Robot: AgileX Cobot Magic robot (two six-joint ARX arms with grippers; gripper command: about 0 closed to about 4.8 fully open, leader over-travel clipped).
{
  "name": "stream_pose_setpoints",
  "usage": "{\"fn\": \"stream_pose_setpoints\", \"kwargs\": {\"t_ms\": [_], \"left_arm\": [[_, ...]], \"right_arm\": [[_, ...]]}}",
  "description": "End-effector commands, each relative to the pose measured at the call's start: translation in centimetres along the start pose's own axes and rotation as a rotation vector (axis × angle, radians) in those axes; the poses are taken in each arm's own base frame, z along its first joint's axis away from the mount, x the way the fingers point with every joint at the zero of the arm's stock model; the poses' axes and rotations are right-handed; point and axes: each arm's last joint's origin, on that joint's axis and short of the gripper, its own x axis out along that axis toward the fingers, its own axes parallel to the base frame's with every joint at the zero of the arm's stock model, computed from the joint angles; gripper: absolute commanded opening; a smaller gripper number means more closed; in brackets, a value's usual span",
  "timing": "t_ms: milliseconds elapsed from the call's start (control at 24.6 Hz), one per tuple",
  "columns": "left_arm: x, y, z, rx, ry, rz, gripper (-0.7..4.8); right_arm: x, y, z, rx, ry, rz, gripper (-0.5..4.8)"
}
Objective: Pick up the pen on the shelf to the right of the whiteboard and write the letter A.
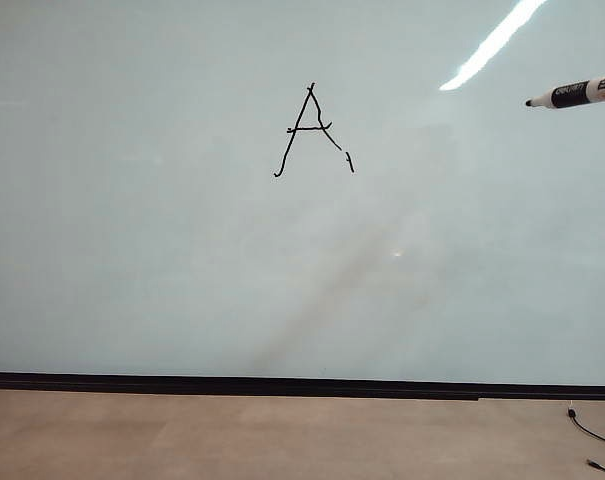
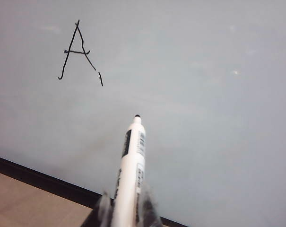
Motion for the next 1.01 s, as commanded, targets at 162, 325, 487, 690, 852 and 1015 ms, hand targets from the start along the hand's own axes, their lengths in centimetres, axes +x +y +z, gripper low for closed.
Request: {"fn": "stream_pose_setpoints", "kwargs": {"t_ms": [162, 325, 487, 690, 852, 1015], "left_arm": [[0.0, 0.0, 0.2, 0.005, -0.009, -0.004, -0.05], [0.0, 0.0, 0.2, 0.005, -0.009, -0.004, -0.04], [0.0, 0.0, 0.2, 0.005, -0.009, -0.004, -0.04], [0.0, 0.0, 0.2, 0.004, -0.009, -0.004, -0.04], [0.0, 0.0, 0.2, 0.005, -0.009, -0.004, -0.04], [0.0, 0.0, 0.2, 0.005, -0.009, -0.004, -0.04]], "right_arm": [[0.1, 0.2, -1.2, 0.016, 0.025, -0.017, -0.06], [0.2, 0.0, -1.4, -0.005, 0.047, -0.058, -0.06], [0.4, -1.3, -1.8, -0.027, 0.077, -0.162, -0.06], [0.6, -3.1, -2.2, -0.045, 0.099, -0.223, -0.06], [0.5, -4.7, -2.4, -0.055, 0.11, -0.276, -0.06], [0.2, -5.6, -2.3, -0.031, 0.093, -0.296, -0.06]]}}
